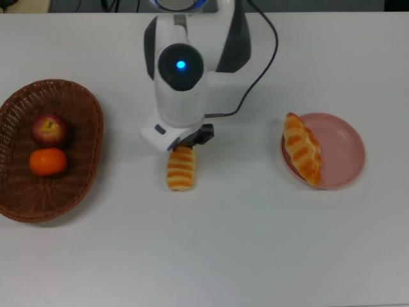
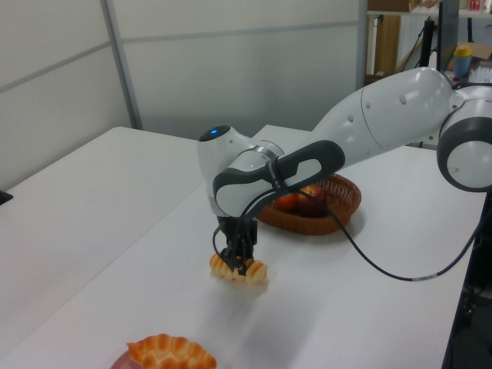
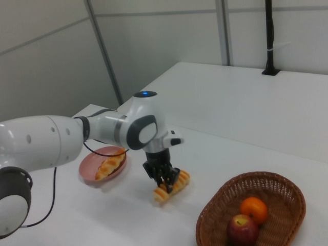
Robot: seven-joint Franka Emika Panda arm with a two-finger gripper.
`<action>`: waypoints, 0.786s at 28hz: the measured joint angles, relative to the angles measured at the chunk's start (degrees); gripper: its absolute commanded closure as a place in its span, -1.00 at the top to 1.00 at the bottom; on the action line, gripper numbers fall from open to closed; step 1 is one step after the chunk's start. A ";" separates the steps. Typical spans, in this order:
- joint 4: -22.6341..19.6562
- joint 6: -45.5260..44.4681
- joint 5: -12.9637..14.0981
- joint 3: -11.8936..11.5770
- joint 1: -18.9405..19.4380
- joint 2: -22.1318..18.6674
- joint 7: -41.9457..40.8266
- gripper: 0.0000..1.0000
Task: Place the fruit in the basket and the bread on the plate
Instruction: 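Carry the striped roll to the pink plate and release it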
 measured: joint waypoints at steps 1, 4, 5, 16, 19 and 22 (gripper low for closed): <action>0.08 -0.24 0.01 0.02 0.69 -0.33 0.52 -0.65; 0.46 -1.87 0.08 0.14 3.61 -2.16 2.28 -0.65; 0.56 -2.37 0.09 0.16 4.59 -2.90 2.94 -0.65; 1.49 -4.72 0.42 4.05 13.30 -10.12 9.55 -0.65; 1.48 -4.71 -1.37 4.48 16.70 -9.69 10.30 -0.64; 1.48 -3.51 -3.63 4.56 19.94 -8.60 12.01 -0.64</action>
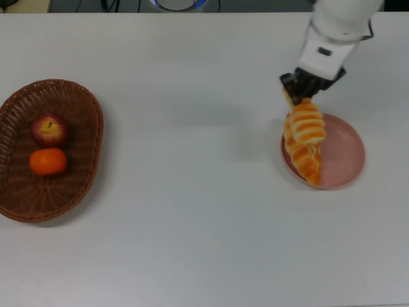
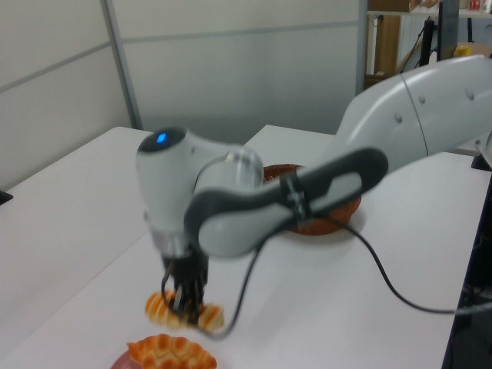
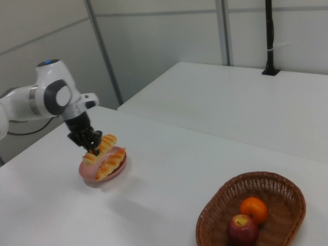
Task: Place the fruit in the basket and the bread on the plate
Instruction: 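Carry the striped roll to the pink plate and release it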
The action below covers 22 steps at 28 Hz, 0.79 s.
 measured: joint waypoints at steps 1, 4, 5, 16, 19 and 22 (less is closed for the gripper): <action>0.00 0.72 -0.93 0.01 1.05 0.50 0.78 -0.60; 0.06 3.07 -3.47 0.02 3.74 2.46 3.26 -0.60; 0.04 3.81 -4.05 0.02 4.42 3.08 3.84 -0.58; 0.15 13.41 -7.10 -0.09 6.08 7.35 4.61 1.00; 0.16 13.41 -7.72 -0.14 6.07 7.48 4.61 1.00; 0.25 13.41 -7.74 -0.14 6.07 7.47 4.61 1.00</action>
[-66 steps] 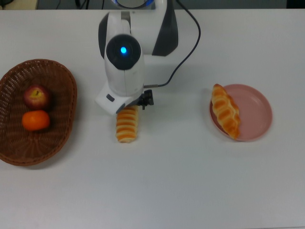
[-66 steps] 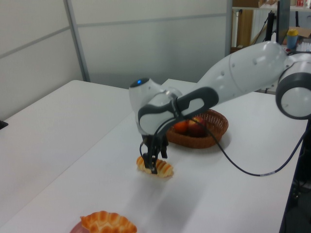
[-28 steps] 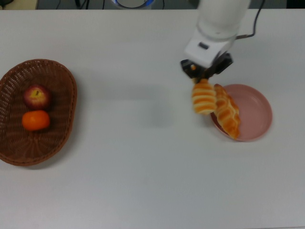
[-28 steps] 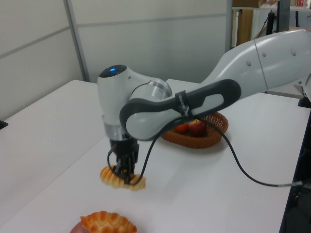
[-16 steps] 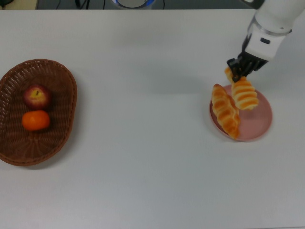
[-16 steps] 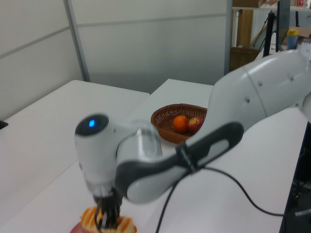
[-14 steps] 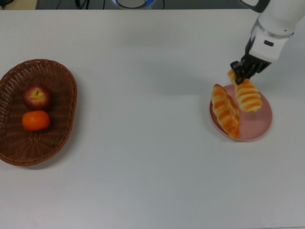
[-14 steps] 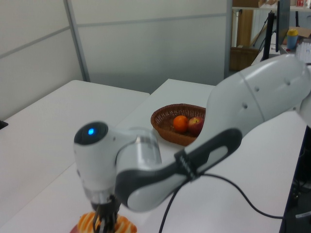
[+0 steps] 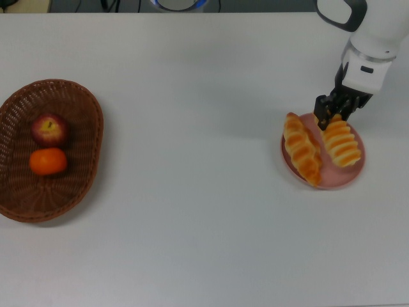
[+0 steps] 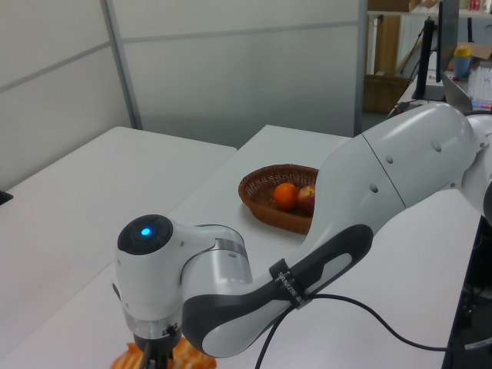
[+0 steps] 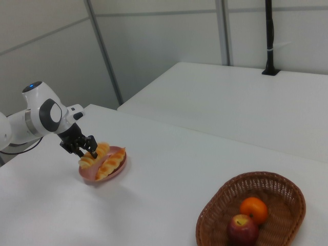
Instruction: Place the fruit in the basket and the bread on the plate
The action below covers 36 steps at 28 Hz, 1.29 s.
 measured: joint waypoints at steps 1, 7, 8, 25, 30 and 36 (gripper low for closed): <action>0.08 0.00 0.00 0.00 0.00 -0.01 0.01 1.00; 0.71 -0.31 0.02 -0.19 -0.05 -0.61 2.90 1.00; 0.78 -0.63 0.02 -0.25 -0.08 -0.88 3.42 1.00; 2.09 -22.47 12.74 -1.37 -16.38 -18.42 -3.51 1.00; 2.03 -31.05 17.48 -1.55 -24.04 -21.64 -8.59 1.00; 1.91 -40.58 18.23 -1.63 -29.51 -23.68 -10.23 1.00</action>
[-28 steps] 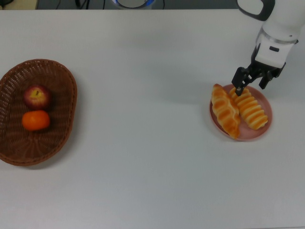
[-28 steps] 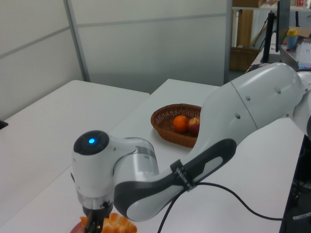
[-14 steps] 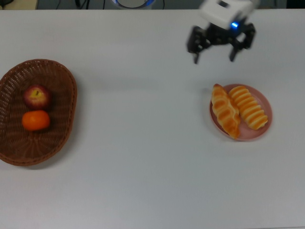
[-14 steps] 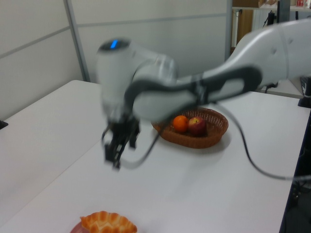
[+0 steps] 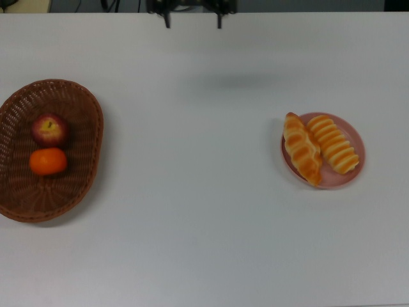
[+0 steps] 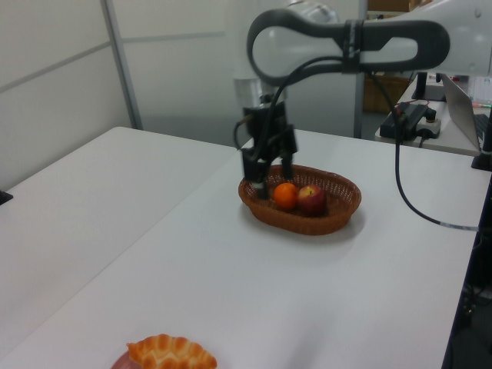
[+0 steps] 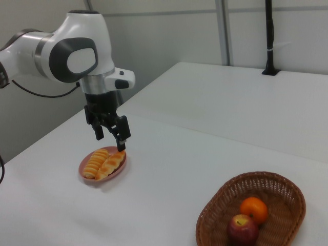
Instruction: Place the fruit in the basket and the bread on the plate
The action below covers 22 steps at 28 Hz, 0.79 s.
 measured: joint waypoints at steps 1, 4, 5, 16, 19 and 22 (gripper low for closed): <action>-0.04 -0.36 0.01 -0.01 -0.70 -0.22 -0.22 1.00; -0.19 -0.52 0.01 -0.03 -2.55 -0.69 -0.92 1.00; -0.19 -0.52 0.01 -0.03 -2.92 -0.75 -1.14 1.00; -0.47 6.47 -2.89 -0.02 -3.54 -1.47 -1.27 1.00; -0.47 7.38 -3.86 -0.04 -3.66 -1.49 -1.27 1.00; -0.47 7.49 -4.34 -0.09 -3.73 -1.49 -1.27 1.00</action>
